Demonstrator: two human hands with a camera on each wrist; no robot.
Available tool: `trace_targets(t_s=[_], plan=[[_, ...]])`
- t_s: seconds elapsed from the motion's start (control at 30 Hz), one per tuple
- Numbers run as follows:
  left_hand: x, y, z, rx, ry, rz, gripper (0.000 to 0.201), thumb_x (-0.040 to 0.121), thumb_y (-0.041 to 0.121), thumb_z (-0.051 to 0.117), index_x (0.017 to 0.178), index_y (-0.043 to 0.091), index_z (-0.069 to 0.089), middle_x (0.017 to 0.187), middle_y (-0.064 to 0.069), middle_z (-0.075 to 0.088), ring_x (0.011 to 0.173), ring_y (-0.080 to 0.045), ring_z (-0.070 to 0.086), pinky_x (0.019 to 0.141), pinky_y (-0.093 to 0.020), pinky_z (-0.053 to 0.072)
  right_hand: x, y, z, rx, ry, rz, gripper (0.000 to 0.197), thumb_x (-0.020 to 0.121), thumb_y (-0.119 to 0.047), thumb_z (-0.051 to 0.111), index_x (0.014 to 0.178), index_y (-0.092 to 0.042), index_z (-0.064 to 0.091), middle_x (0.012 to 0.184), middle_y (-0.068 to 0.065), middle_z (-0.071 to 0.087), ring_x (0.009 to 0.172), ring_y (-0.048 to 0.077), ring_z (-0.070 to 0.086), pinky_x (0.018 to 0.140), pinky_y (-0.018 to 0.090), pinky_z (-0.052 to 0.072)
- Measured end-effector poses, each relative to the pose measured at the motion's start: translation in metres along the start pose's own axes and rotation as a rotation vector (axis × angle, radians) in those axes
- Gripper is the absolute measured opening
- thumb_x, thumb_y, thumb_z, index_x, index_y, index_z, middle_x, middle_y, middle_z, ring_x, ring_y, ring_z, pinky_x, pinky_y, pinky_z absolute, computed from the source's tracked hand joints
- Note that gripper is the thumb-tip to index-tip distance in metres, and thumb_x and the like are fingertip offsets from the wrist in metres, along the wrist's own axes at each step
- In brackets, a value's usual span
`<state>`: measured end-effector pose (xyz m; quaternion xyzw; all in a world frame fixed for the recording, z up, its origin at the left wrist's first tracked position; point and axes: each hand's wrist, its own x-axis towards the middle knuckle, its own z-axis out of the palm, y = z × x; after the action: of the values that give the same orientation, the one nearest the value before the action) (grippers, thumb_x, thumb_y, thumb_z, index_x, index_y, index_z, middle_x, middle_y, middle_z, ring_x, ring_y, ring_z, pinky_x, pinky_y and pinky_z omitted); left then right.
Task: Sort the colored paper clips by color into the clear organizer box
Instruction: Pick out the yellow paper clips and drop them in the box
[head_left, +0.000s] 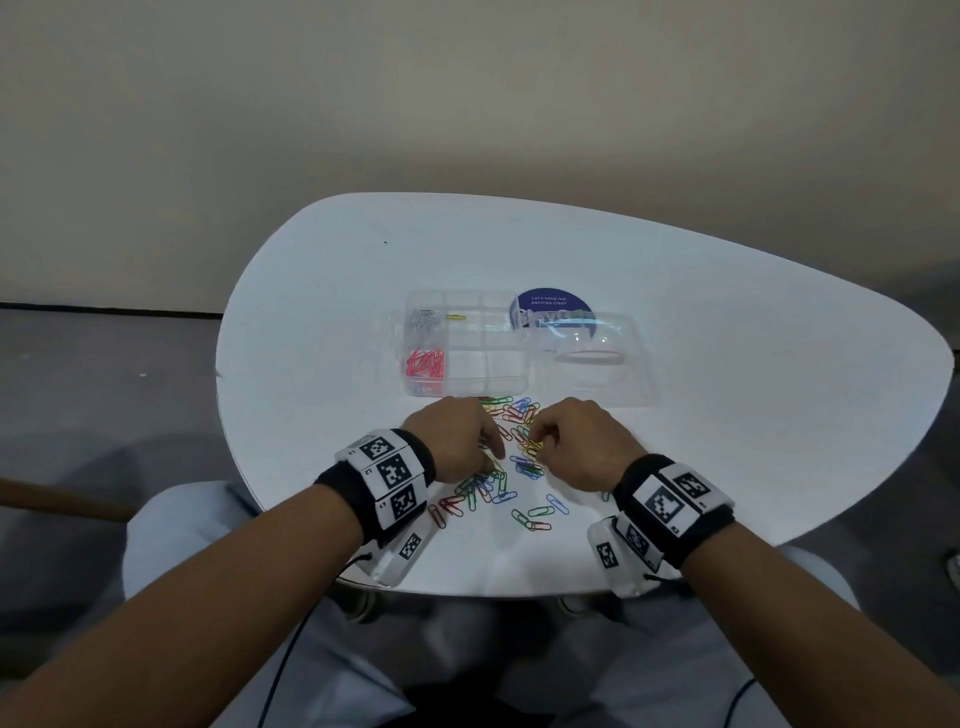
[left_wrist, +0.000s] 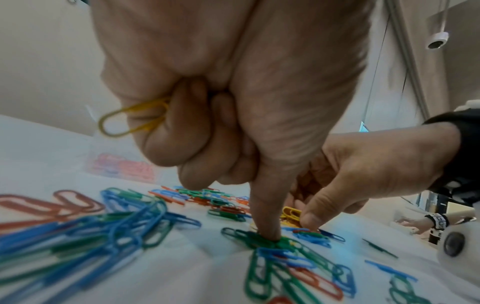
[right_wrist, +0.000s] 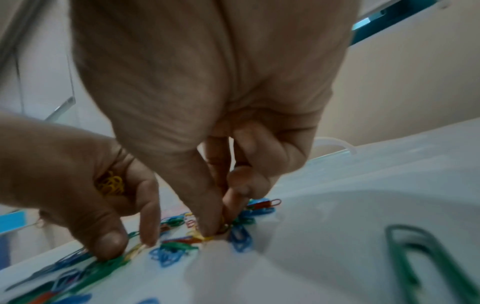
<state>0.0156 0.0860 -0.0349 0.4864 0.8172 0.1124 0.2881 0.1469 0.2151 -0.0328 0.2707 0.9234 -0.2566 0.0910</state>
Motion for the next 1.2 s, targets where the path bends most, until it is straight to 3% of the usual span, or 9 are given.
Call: trace_targets(t_s=[0.17, 0.3, 0.43, 0.53, 0.67, 0.83, 0.97, 1.13, 1.2], plan=[[0.001, -0.005, 0.001, -0.016, 0.005, -0.051, 0.01, 0.084, 0.021, 0.071, 0.074, 0.025, 0.071, 0.094, 0.01, 0.07, 0.091, -0.011, 0.063, 0.076, -0.027, 0.049, 0.004, 0.002, -0.001, 0.057, -0.012, 0.012, 0.014, 0.081, -0.004, 0.06, 0.075, -0.012, 0.069, 0.078, -0.001, 0.067, 0.076, 0.018, 0.062, 0.07, 0.029, 0.051], [0.0, -0.009, -0.003, -0.154, -0.018, -0.063, 0.01, 0.087, 0.022, 0.071, 0.079, 0.018, 0.075, 0.085, 0.008, 0.072, 0.077, -0.004, 0.061, 0.069, -0.023, 0.047, 0.005, 0.008, -0.007, 0.242, 0.006, 0.01, 0.003, 0.08, -0.008, 0.074, 0.078, -0.008, 0.073, 0.075, -0.002, 0.068, 0.064, 0.007, 0.058, 0.062, 0.021, 0.045], [-0.001, -0.012, -0.013, -0.514, 0.056, -0.088, 0.013, 0.088, 0.026, 0.071, 0.081, 0.015, 0.073, 0.072, 0.018, 0.067, 0.067, 0.007, 0.058, 0.06, -0.015, 0.041, 0.005, 0.01, -0.016, 0.352, 0.053, 0.007, 0.006, 0.078, -0.009, 0.079, 0.078, -0.012, 0.073, 0.074, -0.002, 0.068, 0.063, 0.005, 0.057, 0.06, 0.016, 0.043], [-0.004, -0.012, -0.018, -0.715, 0.035, -0.159, 0.015, 0.092, 0.027, 0.066, 0.089, 0.012, 0.07, 0.051, 0.014, 0.054, 0.044, -0.004, 0.038, 0.046, -0.019, 0.03, 0.002, 0.008, -0.021, 0.498, 0.061, 0.022, 0.009, 0.078, -0.004, 0.078, 0.081, -0.01, 0.073, 0.072, 0.003, 0.067, 0.06, 0.008, 0.057, 0.052, 0.013, 0.042], [-0.004, -0.014, -0.019, -0.836, -0.009, -0.184, 0.015, 0.093, 0.027, 0.064, 0.088, 0.014, 0.067, 0.053, 0.005, 0.038, 0.044, -0.01, 0.025, 0.04, -0.02, 0.022, 0.0, 0.002, -0.024, 0.543, 0.041, 0.03, 0.012, 0.081, -0.003, 0.075, 0.092, -0.008, 0.076, 0.069, 0.001, 0.068, 0.049, -0.002, 0.053, 0.048, 0.01, 0.04], [-0.008, -0.009, -0.019, -1.016, -0.029, -0.224, 0.025, 0.099, 0.02, 0.052, 0.074, 0.017, 0.052, 0.053, 0.007, 0.033, 0.042, -0.008, 0.022, 0.036, -0.016, 0.017, -0.001, -0.003, -0.023, 0.516, 0.051, 0.042, 0.002, 0.082, -0.01, 0.077, 0.083, -0.009, 0.078, 0.062, -0.004, 0.067, 0.047, -0.002, 0.052, 0.047, 0.012, 0.04], [-0.007, -0.009, -0.019, -1.157, -0.029, -0.295, 0.03, 0.094, 0.021, 0.041, 0.065, 0.019, 0.035, 0.053, 0.004, 0.03, 0.043, -0.01, 0.017, 0.036, -0.017, 0.013, 0.0, -0.005, -0.027, 0.497, 0.06, 0.055, 0.01, 0.079, -0.016, 0.081, 0.071, -0.012, 0.076, 0.049, -0.008, 0.061, 0.039, -0.001, 0.046, 0.041, 0.012, 0.035], [-0.004, -0.012, -0.019, -1.404, -0.077, -0.281, 0.019, 0.084, 0.019, 0.035, 0.064, 0.02, 0.035, 0.053, 0.004, 0.026, 0.042, -0.01, 0.013, 0.038, -0.014, 0.008, 0.001, -0.008, -0.032, 0.423, 0.103, 0.032, 0.011, 0.077, -0.022, 0.083, 0.072, -0.013, 0.079, 0.055, -0.005, 0.067, 0.045, 0.0, 0.053, 0.054, 0.021, 0.044], [-0.003, -0.012, -0.019, -1.55, -0.121, -0.255, 0.021, 0.082, 0.018, 0.034, 0.062, 0.019, 0.035, 0.052, 0.004, 0.025, 0.038, -0.008, 0.015, 0.037, -0.013, 0.008, -0.001, -0.018, -0.038, 0.404, 0.12, -0.011, 0.01, 0.078, -0.022, 0.082, 0.074, -0.013, 0.08, 0.06, -0.004, 0.07, 0.047, -0.001, 0.054, 0.054, 0.019, 0.045]])
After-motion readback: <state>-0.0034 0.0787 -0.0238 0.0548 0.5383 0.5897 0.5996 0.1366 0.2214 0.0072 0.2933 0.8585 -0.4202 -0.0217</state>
